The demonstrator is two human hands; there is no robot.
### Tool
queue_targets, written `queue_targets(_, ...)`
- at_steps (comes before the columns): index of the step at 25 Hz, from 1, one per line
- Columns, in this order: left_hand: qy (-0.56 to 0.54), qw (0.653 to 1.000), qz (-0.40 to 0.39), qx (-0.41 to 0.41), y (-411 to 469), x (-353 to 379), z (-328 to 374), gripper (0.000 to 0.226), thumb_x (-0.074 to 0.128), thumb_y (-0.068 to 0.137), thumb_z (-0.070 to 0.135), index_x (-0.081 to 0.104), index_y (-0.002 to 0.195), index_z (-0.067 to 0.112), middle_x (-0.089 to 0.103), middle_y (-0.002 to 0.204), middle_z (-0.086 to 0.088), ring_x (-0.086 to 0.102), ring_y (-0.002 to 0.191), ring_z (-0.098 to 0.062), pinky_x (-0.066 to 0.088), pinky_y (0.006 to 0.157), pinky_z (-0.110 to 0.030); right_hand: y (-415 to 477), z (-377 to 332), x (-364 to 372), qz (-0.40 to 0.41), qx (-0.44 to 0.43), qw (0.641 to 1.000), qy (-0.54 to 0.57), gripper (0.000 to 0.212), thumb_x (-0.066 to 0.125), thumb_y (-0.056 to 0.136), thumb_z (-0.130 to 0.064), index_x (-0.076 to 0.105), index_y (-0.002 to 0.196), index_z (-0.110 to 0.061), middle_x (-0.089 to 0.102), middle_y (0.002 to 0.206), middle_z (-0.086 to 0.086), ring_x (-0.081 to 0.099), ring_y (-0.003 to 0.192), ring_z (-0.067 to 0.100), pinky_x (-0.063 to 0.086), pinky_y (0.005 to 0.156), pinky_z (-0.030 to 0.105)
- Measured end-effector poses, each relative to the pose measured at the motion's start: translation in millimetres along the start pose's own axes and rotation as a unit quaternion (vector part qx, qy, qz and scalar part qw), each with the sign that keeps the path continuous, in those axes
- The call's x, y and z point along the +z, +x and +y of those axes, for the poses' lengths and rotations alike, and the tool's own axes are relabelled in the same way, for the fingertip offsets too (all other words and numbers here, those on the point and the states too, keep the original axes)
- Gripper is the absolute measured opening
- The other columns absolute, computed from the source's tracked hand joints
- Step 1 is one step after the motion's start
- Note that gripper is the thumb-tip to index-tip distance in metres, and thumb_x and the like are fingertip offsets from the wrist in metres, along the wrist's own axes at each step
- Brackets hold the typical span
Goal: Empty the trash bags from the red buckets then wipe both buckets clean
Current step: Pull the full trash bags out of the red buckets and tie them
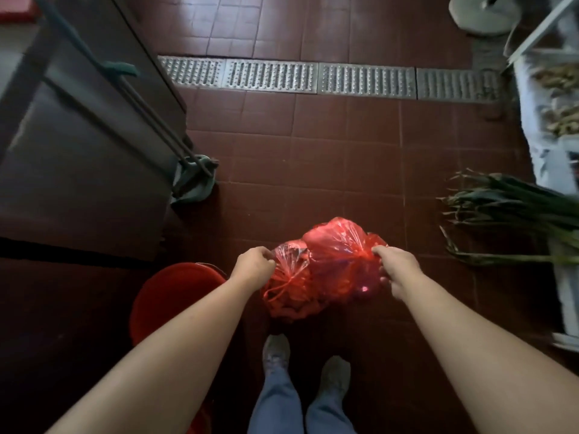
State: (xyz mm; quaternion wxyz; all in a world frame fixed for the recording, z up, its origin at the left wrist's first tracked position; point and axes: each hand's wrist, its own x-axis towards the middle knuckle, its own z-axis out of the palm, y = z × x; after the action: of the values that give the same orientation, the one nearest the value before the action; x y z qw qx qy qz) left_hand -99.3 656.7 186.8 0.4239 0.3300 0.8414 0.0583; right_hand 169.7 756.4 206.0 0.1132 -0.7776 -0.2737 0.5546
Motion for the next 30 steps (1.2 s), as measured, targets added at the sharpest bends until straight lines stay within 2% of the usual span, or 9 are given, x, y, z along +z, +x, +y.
queue_targets(3, 0.041, 0.999, -0.020, -0.012, 41, 44, -22, 0.032, 0.060, 0.086, 0.025, 0.069, 0.116, 0.025, 0.071, 0.111, 0.000, 0.065, 0.105, -0.021, 0.046, 0.082, -0.025, 43, 46, -4, 0.034, 0.005, 0.999, 0.022, 0.016, 0.067, 0.090, -0.022, 0.065, 0.075, -0.016, 0.055, 0.069, 0.001, 0.048, 0.059, 0.014, 0.036, 0.051, 0.028)
queue_targets(8, 0.098, 0.994, -0.037, -0.030, 90, 104, -64, 0.035, 0.060, 0.085, 0.023, 0.067, 0.119, 0.019, 0.069, 0.116, -0.007, 0.062, 0.111, -0.027, 0.049, 0.097, -0.034, 104, 110, 8, 0.097, 0.027, 0.992, 0.071, 0.009, 0.068, 0.090, -0.021, 0.070, 0.083, -0.016, 0.057, 0.066, -0.001, 0.049, 0.056, 0.012, 0.039, 0.049, 0.027)
queue_targets(12, 0.101, 0.991, -0.038, -0.084, 123, 152, -106, 0.043, 0.062, 0.085, 0.027, 0.060, 0.126, 0.017, 0.064, 0.124, -0.012, 0.060, 0.116, -0.032, 0.050, 0.097, -0.036, 150, 168, 28, 0.121, 0.039, 0.990, 0.060, 0.012, 0.068, 0.089, -0.024, 0.069, 0.081, -0.015, 0.057, 0.064, -0.002, 0.048, 0.055, 0.012, 0.038, 0.049, 0.028)
queue_targets(15, 0.066, 0.990, -0.027, -0.125, 143, 179, -124, 0.039, 0.068, 0.084, 0.026, 0.061, 0.121, 0.015, 0.067, 0.119, -0.011, 0.062, 0.113, -0.030, 0.045, 0.085, -0.027, 172, 194, 42, 0.122, 0.017, 0.992, 0.027, 0.017, 0.069, 0.089, -0.026, 0.066, 0.074, -0.018, 0.060, 0.068, -0.002, 0.054, 0.063, 0.015, 0.044, 0.059, 0.034)
queue_targets(17, 0.040, 0.988, -0.018, -0.146, 152, 188, -126, 0.036, 0.069, 0.082, 0.022, 0.064, 0.117, 0.018, 0.069, 0.116, -0.009, 0.064, 0.111, -0.029, 0.046, 0.084, -0.027, 178, 202, 51, 0.104, -0.004, 0.995, 0.005, 0.019, 0.069, 0.089, -0.027, 0.064, 0.074, -0.017, 0.059, 0.068, 0.000, 0.054, 0.066, 0.016, 0.044, 0.062, 0.036)
queue_targets(20, -0.033, 0.985, -0.008, -0.169, 161, 201, -116, 0.037, 0.062, 0.081, 0.013, 0.065, 0.117, 0.019, 0.071, 0.108, -0.010, 0.067, 0.104, -0.030, 0.054, 0.093, -0.035, 177, 205, 62, 0.083, -0.012, 0.996, 0.001, 0.017, 0.068, 0.091, -0.026, 0.065, 0.076, -0.018, 0.059, 0.069, 0.000, 0.053, 0.065, 0.015, 0.044, 0.063, 0.034)
queue_targets(22, -0.100, 0.978, -0.018, -0.181, 157, 206, -102, 0.036, 0.059, 0.082, 0.018, 0.064, 0.117, 0.017, 0.071, 0.099, -0.014, 0.069, 0.096, -0.031, 0.056, 0.093, -0.046, 173, 203, 65, 0.073, -0.003, 0.997, 0.007, 0.015, 0.068, 0.091, -0.025, 0.067, 0.080, -0.014, 0.057, 0.068, 0.002, 0.051, 0.065, 0.017, 0.043, 0.063, 0.035)
queue_targets(26, 0.017, 0.983, -0.051, -0.175, 145, 206, -90, 0.046, 0.068, 0.081, 0.044, 0.063, 0.121, 0.021, 0.068, 0.115, -0.010, 0.065, 0.105, -0.032, 0.052, 0.087, -0.033, 164, 201, 60, 0.065, 0.017, 0.998, 0.005, 0.015, 0.067, 0.092, -0.024, 0.069, 0.088, -0.010, 0.056, 0.070, 0.007, 0.050, 0.068, 0.021, 0.041, 0.063, 0.036)
queue_targets(30, -0.013, 0.985, -0.026, -0.170, 139, 203, -80, 0.035, 0.067, 0.083, 0.032, 0.066, 0.118, 0.025, 0.070, 0.115, -0.006, 0.066, 0.104, -0.029, 0.049, 0.081, -0.028, 161, 198, 54, 0.056, 0.024, 0.998, -0.007, 0.015, 0.068, 0.092, -0.024, 0.067, 0.080, -0.015, 0.057, 0.067, 0.004, 0.051, 0.067, 0.019, 0.041, 0.062, 0.036)
